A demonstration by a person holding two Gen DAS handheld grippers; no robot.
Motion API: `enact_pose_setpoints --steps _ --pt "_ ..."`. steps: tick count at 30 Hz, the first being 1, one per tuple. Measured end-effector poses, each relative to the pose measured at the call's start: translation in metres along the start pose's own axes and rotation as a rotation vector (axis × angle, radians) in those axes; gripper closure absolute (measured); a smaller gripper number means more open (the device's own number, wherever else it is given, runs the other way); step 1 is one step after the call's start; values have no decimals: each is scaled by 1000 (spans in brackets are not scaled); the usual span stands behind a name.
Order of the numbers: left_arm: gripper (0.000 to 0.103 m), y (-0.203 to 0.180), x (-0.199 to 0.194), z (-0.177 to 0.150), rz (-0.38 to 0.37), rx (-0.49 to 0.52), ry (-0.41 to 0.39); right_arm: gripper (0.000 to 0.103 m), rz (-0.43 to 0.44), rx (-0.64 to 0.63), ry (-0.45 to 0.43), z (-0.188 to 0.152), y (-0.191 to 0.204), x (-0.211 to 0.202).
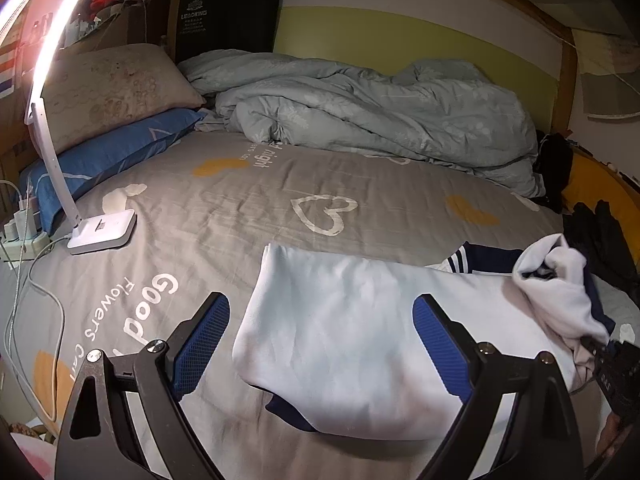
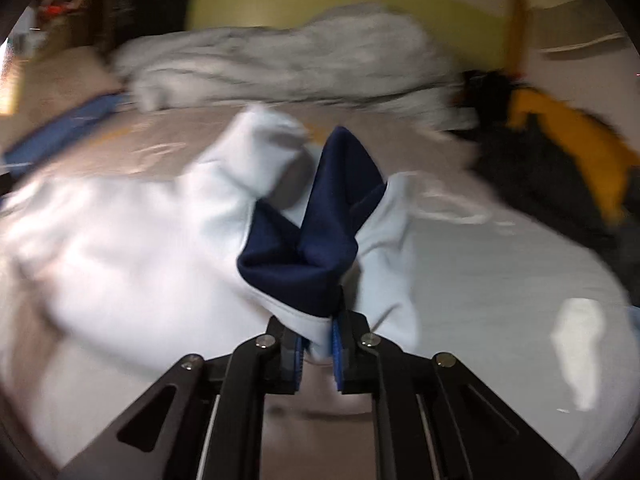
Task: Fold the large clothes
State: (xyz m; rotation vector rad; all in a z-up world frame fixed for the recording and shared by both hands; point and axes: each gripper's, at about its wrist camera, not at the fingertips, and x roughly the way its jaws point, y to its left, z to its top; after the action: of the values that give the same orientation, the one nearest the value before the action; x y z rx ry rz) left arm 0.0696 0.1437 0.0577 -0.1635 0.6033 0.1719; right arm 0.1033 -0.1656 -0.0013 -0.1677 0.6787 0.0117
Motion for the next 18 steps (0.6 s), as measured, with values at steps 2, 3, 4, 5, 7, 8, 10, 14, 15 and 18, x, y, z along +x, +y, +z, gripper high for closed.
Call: enact_pose_setpoints --steps 2,3,4,5,7,8,10,14,15,18 --pt "11 -2 0 -1 -1 10 -1 94 -8 -46 -7 0 3 -1" --pt "11 -4 0 -2 3 19 -3 93 9 -51 -11 -2 4 -2" --pt "11 -6 1 -3 8 28 -4 93 31 -58 -13 -6 8 -3" --pt "11 -7 2 -3 10 34 -3 93 41 -75 -9 -8 11 -3" --pt "11 -9 3 -4 7 37 2 92 52 -141 -13 -12 25 -3" --pt "11 -9 3 -4 1 35 4 88 52 -141 -13 -12 25 -3" --pt "11 -9 2 -4 -10 32 2 76 148 -183 -16 -14 28 -7" --pt "11 -9 -1 -4 -15 36 -15 63 321 -92 -6 -12 10 -21" --pt "11 -9 -1 -3 -17 34 -16 63 364 -49 -9 -9 1 -24" --pt "11 -9 -1 -3 -17 35 -15 51 453 76 -36 -4 -18 -31"
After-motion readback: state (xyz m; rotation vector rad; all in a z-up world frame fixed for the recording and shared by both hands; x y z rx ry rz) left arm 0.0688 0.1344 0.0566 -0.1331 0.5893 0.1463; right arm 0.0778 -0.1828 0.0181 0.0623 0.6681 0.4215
